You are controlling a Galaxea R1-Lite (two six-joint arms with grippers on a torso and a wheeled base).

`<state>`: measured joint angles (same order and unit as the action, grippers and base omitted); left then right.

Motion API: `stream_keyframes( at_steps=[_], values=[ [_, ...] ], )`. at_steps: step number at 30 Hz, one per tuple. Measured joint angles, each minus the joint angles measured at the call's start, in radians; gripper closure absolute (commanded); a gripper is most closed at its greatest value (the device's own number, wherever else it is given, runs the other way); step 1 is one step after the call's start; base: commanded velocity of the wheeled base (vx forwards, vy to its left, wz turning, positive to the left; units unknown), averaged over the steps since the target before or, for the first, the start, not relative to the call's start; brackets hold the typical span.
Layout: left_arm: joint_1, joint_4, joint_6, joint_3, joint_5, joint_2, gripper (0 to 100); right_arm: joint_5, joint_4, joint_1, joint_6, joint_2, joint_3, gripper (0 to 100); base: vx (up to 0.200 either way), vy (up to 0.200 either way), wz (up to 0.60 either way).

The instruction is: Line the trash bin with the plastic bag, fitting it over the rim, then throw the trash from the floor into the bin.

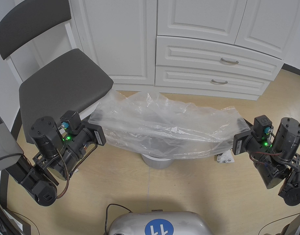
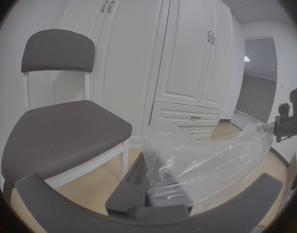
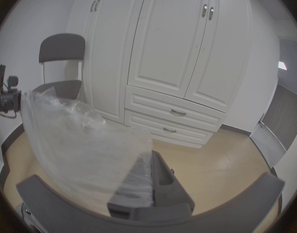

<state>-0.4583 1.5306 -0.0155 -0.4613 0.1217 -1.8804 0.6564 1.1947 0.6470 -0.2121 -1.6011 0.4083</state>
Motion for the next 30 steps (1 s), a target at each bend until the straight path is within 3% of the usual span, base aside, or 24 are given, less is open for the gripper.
stream_keyframes(
  at_steps=[7, 13, 21, 30],
  values=[
    [-0.054, -0.001, 0.000, -0.006, -0.004, 0.000, 100, -0.059, 0.074, 0.014, -0.004, -0.013, -0.016, 100, 0.000, 0.000, 0.00],
    [-0.119, -0.002, 0.035, -0.070, -0.076, -0.005, 100, -0.125, 0.110, 0.042, 0.005, -0.018, -0.021, 100, 0.000, 0.000, 0.00],
    [-0.216, -0.006, 0.076, -0.132, -0.168, -0.013, 100, -0.183, 0.337, 0.121, 0.022, -0.068, -0.022, 100, 0.000, 0.000, 0.00],
    [-0.313, -0.044, 0.074, -0.204, -0.176, -0.016, 100, -0.201, 0.358, 0.218, 0.121, -0.180, 0.006, 100, 0.000, 0.000, 0.00]
  ],
)
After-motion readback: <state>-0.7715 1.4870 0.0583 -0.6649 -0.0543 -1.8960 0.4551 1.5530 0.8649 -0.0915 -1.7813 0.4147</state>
